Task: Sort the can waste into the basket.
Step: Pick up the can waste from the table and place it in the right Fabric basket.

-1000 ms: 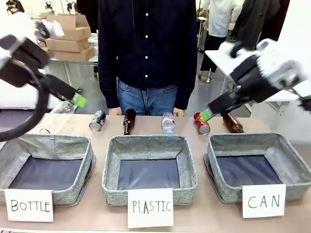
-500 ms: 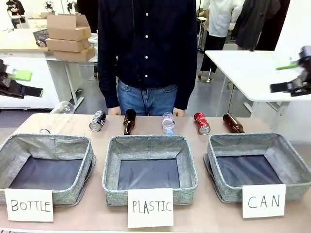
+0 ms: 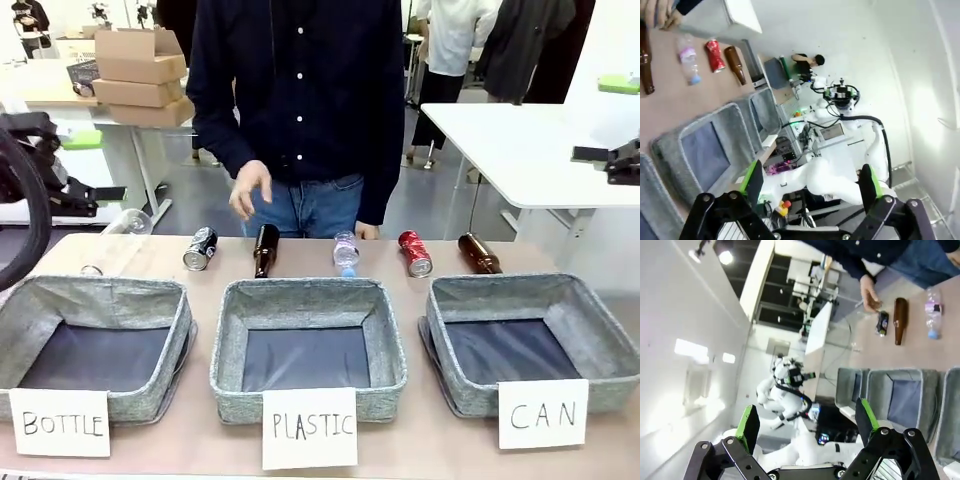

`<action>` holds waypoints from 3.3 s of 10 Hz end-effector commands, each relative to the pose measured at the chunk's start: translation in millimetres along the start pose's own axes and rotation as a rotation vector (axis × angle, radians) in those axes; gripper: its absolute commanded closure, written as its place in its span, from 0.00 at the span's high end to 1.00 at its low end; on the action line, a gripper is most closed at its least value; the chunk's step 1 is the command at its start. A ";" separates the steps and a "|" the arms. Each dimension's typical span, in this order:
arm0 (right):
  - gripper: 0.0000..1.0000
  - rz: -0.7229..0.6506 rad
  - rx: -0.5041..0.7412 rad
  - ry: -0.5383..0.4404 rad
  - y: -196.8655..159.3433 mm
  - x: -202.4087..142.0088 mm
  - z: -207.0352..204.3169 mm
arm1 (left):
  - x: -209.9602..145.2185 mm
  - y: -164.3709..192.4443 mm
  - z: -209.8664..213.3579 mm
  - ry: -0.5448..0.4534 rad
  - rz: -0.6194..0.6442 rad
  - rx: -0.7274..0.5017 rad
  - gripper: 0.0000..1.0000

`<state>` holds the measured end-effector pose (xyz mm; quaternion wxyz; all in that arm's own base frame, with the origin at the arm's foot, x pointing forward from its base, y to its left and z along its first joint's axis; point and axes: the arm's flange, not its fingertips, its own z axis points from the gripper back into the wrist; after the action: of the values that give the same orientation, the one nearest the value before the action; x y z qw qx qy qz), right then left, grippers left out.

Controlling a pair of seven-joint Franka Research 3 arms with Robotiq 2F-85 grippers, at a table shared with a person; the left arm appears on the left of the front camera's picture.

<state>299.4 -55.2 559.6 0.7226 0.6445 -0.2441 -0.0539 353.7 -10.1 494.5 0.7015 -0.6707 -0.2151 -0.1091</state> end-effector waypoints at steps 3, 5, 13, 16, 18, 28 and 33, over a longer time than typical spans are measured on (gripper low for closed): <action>1.00 0.059 0.002 0.015 3.7 0.7 3.7 | -2.8 -22.1 15.5 -0.007 -0.064 -0.063 1.00; 1.00 0.059 0.002 0.015 3.7 0.7 3.7 | -2.8 -22.1 15.5 -0.007 -0.064 -0.063 1.00; 1.00 0.324 -1.296 0.427 -91.3 98.8 -176.7 | -2.8 -22.1 15.5 -0.007 -0.064 -0.063 1.00; 1.00 0.246 -0.861 0.360 -66.5 72.5 -148.5 | -2.8 -22.1 15.5 -0.007 -0.064 -0.063 1.00; 1.00 0.341 -1.101 0.329 -134.3 84.6 -190.5 | -2.8 -22.1 15.5 -0.007 -0.064 -0.063 1.00; 1.00 0.289 -1.331 0.561 -278.4 181.8 -345.7 | -2.8 -22.1 15.5 -0.007 -0.064 -0.063 1.00; 1.00 0.276 -1.380 0.579 -292.5 178.8 -352.6 | -2.8 -22.1 15.5 -0.007 -0.064 -0.063 1.00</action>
<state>668.2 142.3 308.6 0.9966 0.0213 -0.0297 0.0742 339.7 4.6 511.5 0.6854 -0.6806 -0.2251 -0.1279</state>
